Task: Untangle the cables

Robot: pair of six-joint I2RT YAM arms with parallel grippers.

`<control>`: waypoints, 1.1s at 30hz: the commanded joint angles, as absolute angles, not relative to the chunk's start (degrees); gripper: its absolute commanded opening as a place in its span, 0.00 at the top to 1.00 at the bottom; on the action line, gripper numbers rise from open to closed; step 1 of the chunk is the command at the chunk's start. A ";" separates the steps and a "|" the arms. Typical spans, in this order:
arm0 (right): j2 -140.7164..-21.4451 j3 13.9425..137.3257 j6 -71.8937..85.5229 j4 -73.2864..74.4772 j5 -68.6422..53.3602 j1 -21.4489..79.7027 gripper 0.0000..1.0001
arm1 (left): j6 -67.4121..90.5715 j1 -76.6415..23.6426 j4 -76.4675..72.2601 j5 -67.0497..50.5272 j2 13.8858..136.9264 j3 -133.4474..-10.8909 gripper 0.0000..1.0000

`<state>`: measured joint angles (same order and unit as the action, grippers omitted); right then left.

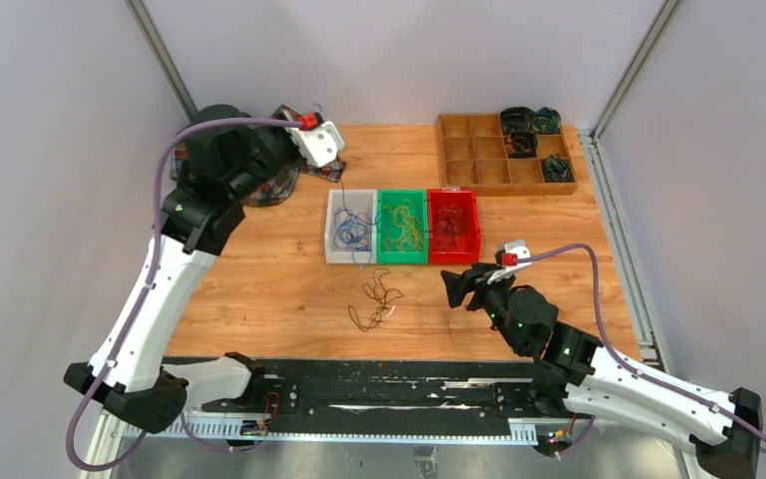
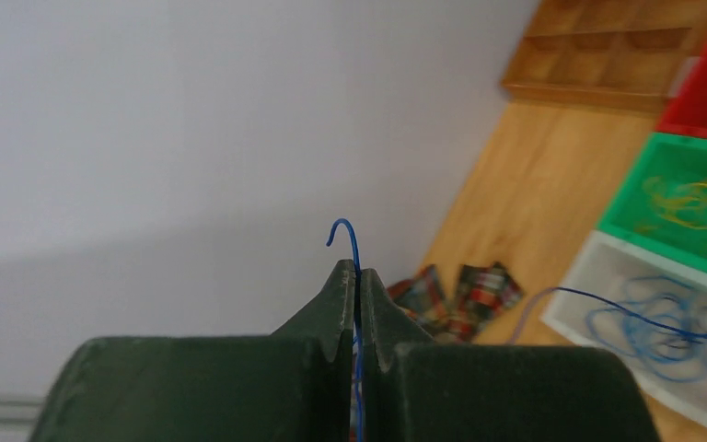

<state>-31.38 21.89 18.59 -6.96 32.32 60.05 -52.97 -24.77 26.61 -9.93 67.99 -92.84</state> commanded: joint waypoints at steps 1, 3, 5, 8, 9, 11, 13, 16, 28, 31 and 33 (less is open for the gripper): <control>-30.78 21.25 19.61 -7.03 33.84 59.33 0.32 | -43.08 -27.99 27.70 -13.74 67.90 -86.49 1.00; -30.79 21.35 19.61 -6.98 33.89 59.33 0.32 | -41.66 -29.79 27.69 -13.23 68.43 -83.76 0.99; -30.61 21.29 19.86 -6.94 34.02 59.30 0.32 | -39.75 -30.84 27.58 -13.69 69.42 -82.47 1.00; -30.29 20.82 20.62 -7.03 34.40 59.32 0.32 | -36.14 -31.17 26.02 -14.50 71.18 -81.77 1.00; -30.22 20.69 20.88 -7.11 34.57 59.33 0.32 | -35.37 -31.20 25.63 -14.96 71.84 -81.81 1.00; -29.89 20.49 21.16 -6.98 34.63 59.32 0.32 | -34.79 -31.21 25.41 -15.57 72.98 -81.87 1.00; -29.30 20.46 21.23 -6.75 34.73 59.24 0.32 | -35.39 -31.23 25.21 -15.46 73.36 -81.56 0.99; -28.43 20.39 20.83 -6.08 34.93 59.29 0.32 | -36.43 -31.16 25.34 -14.81 73.24 -80.86 1.00; -30.49 21.59 20.95 -6.28 34.63 59.24 0.33 | -35.22 -31.99 25.49 -8.66 80.11 -82.77 1.00; -30.26 21.64 20.85 -5.93 35.07 59.24 0.33 | -33.45 -32.12 25.01 -7.84 82.22 -81.10 1.00; -29.96 21.62 20.76 -5.38 35.51 59.24 0.33 | -32.30 -32.12 23.37 -8.31 82.79 -78.77 1.00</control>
